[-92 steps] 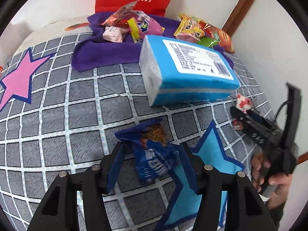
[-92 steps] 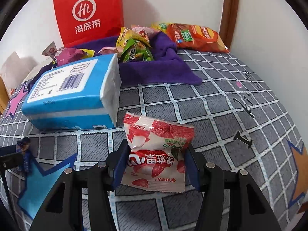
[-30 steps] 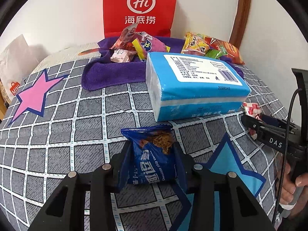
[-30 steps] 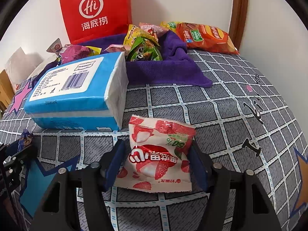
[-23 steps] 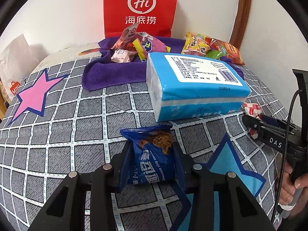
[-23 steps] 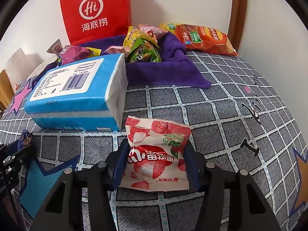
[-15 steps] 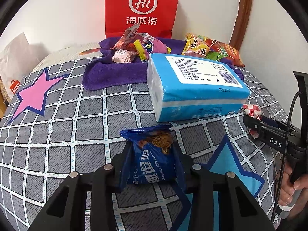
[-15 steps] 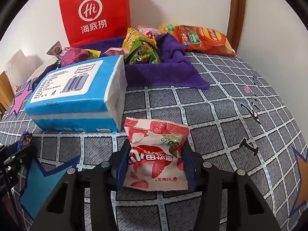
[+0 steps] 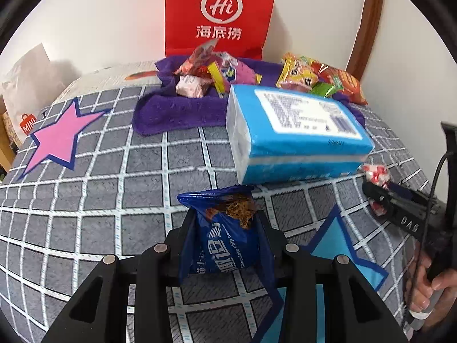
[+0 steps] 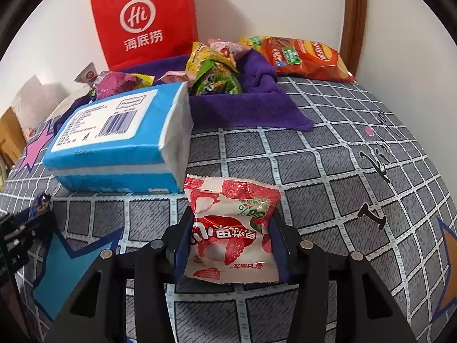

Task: Organize snacks
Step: 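Carry both bags up over the purple cloth with both grippers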

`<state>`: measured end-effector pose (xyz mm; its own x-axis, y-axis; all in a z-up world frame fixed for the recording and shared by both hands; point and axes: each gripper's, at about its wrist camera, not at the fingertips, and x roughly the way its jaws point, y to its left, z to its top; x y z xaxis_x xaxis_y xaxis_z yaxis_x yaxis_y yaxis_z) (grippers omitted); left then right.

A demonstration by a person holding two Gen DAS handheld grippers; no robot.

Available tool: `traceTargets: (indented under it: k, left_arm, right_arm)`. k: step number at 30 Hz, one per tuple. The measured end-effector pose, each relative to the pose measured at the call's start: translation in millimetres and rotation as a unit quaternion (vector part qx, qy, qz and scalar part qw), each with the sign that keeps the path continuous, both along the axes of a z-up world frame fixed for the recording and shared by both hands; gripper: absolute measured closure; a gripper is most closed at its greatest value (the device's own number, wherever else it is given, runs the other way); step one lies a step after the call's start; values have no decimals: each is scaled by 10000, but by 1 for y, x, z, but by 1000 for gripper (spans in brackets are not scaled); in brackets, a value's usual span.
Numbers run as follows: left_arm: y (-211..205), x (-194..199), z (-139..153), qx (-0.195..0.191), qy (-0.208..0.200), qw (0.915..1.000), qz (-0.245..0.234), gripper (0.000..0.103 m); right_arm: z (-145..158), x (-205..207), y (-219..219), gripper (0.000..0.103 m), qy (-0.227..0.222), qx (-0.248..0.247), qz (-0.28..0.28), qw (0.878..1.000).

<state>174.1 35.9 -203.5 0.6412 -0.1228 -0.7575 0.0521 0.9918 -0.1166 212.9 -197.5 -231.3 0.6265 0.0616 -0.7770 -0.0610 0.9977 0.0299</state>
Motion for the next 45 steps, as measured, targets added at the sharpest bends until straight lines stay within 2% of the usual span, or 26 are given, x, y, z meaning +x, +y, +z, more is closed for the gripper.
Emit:
traceTargets:
  k: [3, 11, 22, 28, 31, 37, 45]
  left_arm:
    - [2, -1, 16, -10, -123, 9999, -15, 65]
    - [8, 13, 58, -246, -385, 9989, -75, 65]
    - [12, 46, 104, -193, -650, 9976, -127, 65]
    - [20, 74, 114, -380, -602, 9972, -211, 65]
    - [22, 92, 118, -345, -644, 9972, -180, 65]
    - [20, 123, 122, -427, -622, 9970, -194, 65]
    - [12, 160, 125, -455, -611, 9968, -243, 65]
  right_arm:
    - [9, -1, -4, 54, -30, 14, -44, 10000]
    - [65, 0, -18, 53, -355, 555, 47, 9978]
    - [128, 31, -16, 53, -649, 765, 291, 9945]
    - [142, 69, -3, 53, -490, 761, 431, 9950]
    - [146, 88, 2, 53, -458, 724, 435, 9954]
    - [153, 126, 14, 53, -292, 995, 583, 9929]
    - [159, 174, 33, 53, -141, 1064, 612, 9923]
